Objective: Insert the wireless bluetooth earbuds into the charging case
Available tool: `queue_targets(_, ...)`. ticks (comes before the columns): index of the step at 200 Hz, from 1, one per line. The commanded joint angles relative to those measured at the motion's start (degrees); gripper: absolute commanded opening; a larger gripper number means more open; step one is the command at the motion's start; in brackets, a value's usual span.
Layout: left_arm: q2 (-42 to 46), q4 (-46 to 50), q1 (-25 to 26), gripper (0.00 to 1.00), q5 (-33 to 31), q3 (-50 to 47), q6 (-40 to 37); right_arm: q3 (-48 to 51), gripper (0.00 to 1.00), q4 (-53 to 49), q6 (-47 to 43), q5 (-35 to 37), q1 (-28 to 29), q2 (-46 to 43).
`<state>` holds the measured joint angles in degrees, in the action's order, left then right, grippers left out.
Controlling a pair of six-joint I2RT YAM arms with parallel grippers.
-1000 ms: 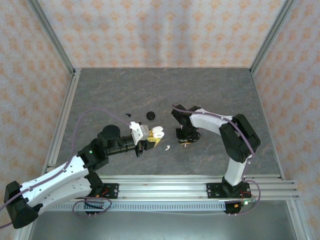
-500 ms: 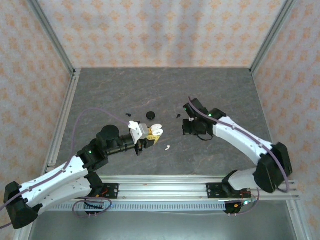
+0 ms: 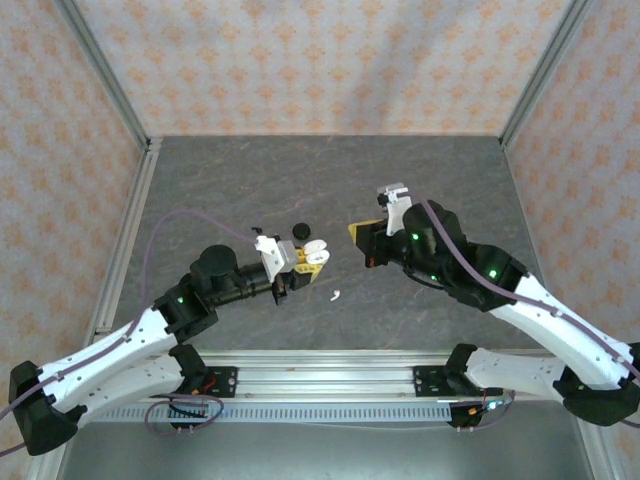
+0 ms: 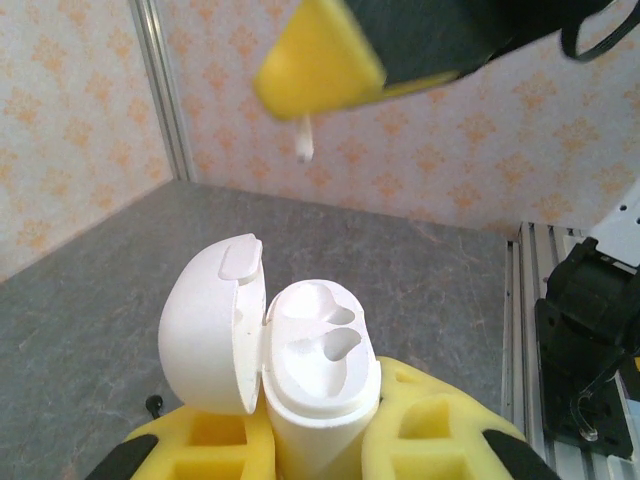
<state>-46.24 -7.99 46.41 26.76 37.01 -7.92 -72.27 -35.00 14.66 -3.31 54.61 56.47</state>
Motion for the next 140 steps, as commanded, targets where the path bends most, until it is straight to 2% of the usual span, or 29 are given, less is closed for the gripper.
queue_targets(1,-0.25,-1.60,0.41,0.00,1.62,2.94,-1.35,-2.33,0.04,4.25,-5.02,1.81,3.51,0.30)
queue_targets(45,-0.35,-0.20,0.39,0.00,2.33,4.40,-1.35,-8.11,0.04,2.96,-9.34,-2.76,6.61,5.88)
queue_targets(78,-0.43,0.48,0.42,0.00,2.37,4.91,-1.06,-11.61,0.04,0.42,-12.33,-3.06,8.73,9.76)
queue_targets(140,-0.25,0.52,0.42,0.00,0.70,5.07,0.22,-10.00,0.04,0.73,-13.11,-2.36,9.33,9.06)
